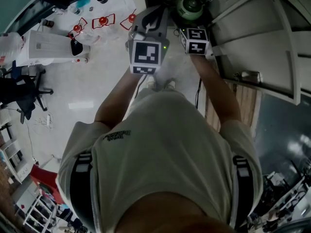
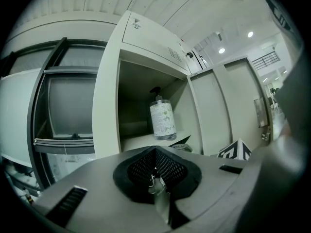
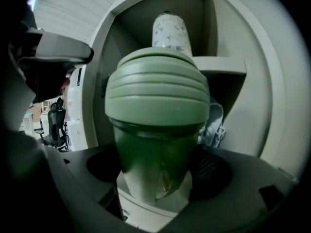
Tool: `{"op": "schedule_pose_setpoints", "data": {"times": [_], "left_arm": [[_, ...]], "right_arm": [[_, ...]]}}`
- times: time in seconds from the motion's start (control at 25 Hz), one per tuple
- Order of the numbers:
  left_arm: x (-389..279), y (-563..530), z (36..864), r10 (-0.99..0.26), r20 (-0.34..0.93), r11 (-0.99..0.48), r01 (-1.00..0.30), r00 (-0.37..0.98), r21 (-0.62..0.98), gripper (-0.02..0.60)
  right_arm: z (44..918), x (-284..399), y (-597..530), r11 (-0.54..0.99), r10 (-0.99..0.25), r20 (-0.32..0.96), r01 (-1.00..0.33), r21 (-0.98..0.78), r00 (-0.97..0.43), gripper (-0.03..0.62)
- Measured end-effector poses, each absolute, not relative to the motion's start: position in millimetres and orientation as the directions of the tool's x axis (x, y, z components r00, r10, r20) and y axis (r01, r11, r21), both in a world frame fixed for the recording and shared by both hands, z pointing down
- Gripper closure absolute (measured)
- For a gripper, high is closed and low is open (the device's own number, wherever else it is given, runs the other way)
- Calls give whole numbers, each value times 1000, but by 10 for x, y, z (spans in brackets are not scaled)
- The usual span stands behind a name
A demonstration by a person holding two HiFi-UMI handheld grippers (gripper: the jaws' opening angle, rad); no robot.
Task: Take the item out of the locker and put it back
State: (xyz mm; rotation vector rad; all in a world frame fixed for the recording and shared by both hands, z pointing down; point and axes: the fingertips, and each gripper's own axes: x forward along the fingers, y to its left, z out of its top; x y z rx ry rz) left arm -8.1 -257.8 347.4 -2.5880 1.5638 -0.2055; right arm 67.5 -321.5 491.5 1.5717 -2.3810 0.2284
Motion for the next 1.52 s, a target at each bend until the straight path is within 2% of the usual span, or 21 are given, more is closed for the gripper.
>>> {"op": "schedule_pose_setpoints", "data": {"times": [0.52, 1.0, 1.32, 1.52], "left_arm": [[-190, -2515, 3373, -891, 53, -453, -875, 451, -172, 567], [-320, -2518, 3030, -893, -1, -440, -875, 450, -204, 567], [-417, -2412, 2782, -890, -70, -429, -880, 450, -203, 567], [-465, -2339, 2781, -891, -72, -428, -882, 448, -195, 566]], "right_arm": [[4169, 629, -2721, 474, -861, 228, -879, 42, -454, 187], [2899, 644, -2302, 521, -852, 11, -844, 126, -524, 187], [2601, 761, -2028, 485, -862, -83, -862, 145, -500, 187], [2614, 811, -1897, 481, -862, -89, -860, 170, -500, 187]]}}
